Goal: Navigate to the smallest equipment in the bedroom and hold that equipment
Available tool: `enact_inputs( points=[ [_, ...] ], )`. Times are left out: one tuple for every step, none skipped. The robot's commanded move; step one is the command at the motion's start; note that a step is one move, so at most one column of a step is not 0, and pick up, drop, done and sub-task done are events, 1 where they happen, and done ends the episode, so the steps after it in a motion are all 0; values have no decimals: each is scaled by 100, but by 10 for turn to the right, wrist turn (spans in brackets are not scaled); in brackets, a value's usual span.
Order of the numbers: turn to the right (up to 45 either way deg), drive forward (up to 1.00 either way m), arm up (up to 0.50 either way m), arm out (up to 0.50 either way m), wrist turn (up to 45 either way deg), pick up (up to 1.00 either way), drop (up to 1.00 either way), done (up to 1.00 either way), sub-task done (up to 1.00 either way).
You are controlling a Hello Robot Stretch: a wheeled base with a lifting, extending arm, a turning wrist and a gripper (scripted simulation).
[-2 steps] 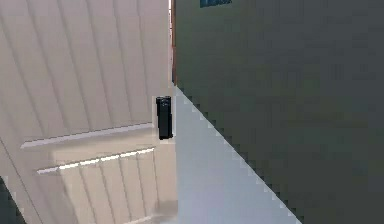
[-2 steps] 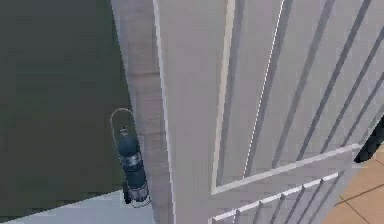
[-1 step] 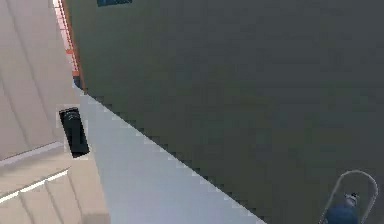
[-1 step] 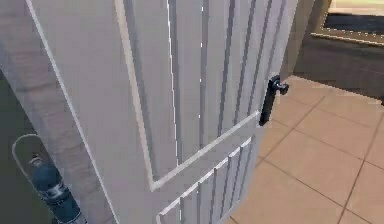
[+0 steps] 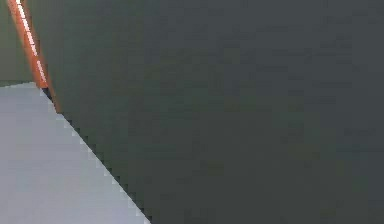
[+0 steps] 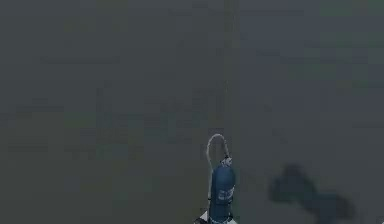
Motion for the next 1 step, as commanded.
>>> enact_inputs(
  points=[
    [-420,0,0,0,0,0,0,0,0]
  ],
)
